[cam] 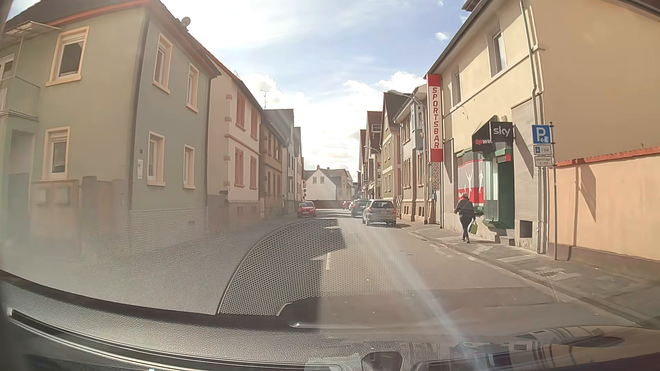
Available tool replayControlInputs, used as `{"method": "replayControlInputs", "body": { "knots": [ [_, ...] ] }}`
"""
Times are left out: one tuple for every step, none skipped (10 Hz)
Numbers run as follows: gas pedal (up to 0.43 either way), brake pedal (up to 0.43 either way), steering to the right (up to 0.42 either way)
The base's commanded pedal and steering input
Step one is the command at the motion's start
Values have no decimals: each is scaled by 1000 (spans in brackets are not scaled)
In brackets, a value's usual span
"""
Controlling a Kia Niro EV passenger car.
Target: Follow the waypoints while adhering to traffic rules and regulations
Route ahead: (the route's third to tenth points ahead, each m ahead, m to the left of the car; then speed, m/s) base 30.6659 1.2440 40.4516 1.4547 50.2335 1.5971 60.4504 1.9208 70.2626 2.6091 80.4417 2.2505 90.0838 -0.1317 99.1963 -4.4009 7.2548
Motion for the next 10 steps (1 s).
{"method": "replayControlInputs", "body": {
  "knots": [
    [110,0,-5],
    [110,0,-7],
    [110,0,-11],
    [110,0,-14],
    [110,0,-16],
    [110,0,-19],
    [110,0,-20],
    [110,0,-20],
    [110,0,-20],
    [110,0,-20]
  ]
}}
